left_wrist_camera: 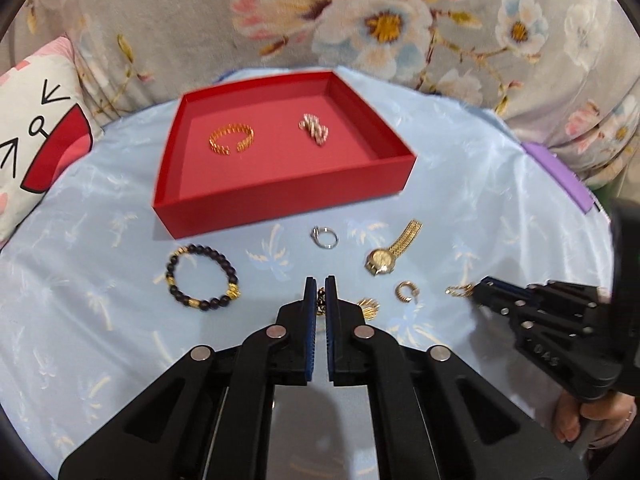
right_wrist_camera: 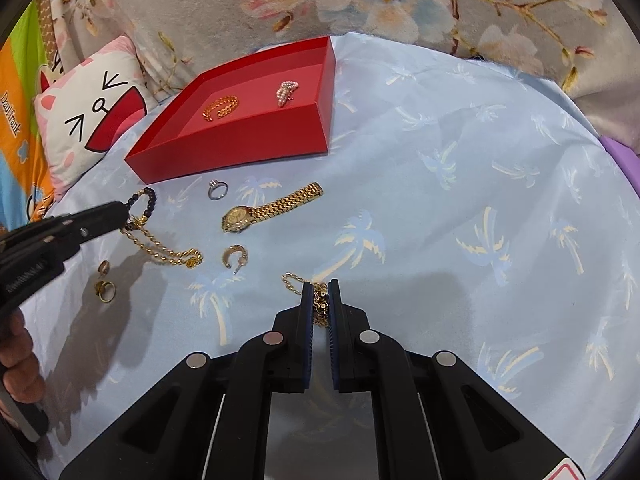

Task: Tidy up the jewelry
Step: 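Grasp the clover charm chain with the right tool while the left tool grasps the gold chain bracelet, then carry both chains over the red box and open both tools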

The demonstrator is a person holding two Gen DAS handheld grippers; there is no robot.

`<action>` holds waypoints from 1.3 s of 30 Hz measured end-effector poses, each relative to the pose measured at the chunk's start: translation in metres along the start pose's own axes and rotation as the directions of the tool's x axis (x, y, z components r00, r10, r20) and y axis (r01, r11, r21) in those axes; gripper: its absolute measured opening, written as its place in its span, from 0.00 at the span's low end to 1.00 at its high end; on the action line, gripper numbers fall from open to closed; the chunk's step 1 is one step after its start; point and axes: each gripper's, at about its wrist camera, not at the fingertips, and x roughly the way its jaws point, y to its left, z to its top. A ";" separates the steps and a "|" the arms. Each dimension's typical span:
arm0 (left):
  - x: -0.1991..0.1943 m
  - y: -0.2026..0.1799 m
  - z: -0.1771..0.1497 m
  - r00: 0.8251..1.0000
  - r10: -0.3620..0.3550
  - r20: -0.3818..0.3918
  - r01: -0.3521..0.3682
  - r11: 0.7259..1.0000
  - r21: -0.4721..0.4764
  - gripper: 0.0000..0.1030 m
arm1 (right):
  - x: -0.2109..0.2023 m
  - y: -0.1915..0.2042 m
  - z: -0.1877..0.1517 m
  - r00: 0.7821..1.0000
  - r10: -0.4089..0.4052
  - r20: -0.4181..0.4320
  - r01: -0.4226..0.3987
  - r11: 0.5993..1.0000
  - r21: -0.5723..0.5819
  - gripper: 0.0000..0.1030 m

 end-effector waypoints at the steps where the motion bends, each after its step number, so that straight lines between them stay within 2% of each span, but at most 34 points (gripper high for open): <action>1: -0.005 0.001 0.003 1.000 -0.001 0.008 0.002 1.000 -0.002 0.03 | -0.003 0.002 0.001 1.000 0.004 0.007 -0.004 1.000 -0.004 0.06; 7: -0.036 0.012 0.028 0.997 -0.005 0.073 0.005 1.000 -0.009 0.03 | -0.029 0.007 0.021 0.997 0.049 0.063 -0.048 0.999 -0.013 0.06; 13: -0.061 0.031 0.069 0.988 0.021 0.151 -0.015 0.999 -0.035 0.03 | -0.053 0.013 0.067 0.990 0.099 0.101 -0.097 0.995 -0.031 0.06; 17: -0.068 0.041 0.099 0.973 0.074 0.220 -0.066 0.997 -0.044 0.03 | -0.063 0.022 0.101 0.985 0.095 0.146 -0.086 0.994 -0.064 0.06; 20: -0.060 0.048 0.119 0.968 0.091 0.234 -0.080 0.995 -0.057 0.03 | -0.063 0.029 0.126 0.981 0.093 0.172 -0.081 0.994 -0.074 0.06; 24: -0.044 0.056 0.141 0.964 0.126 0.235 -0.114 0.991 -0.065 0.03 | -0.052 0.038 0.160 0.977 0.096 0.189 -0.084 0.994 -0.068 0.06; 30: -0.011 0.067 0.158 0.961 0.167 0.222 -0.154 0.985 -0.075 0.03 | -0.021 0.047 0.193 0.980 0.094 0.176 -0.084 0.995 -0.060 0.06; 39: 0.040 0.082 0.160 0.971 0.176 0.159 -0.163 0.983 -0.090 0.03 | 0.050 0.042 0.205 0.995 0.048 0.085 -0.046 0.999 -0.020 0.06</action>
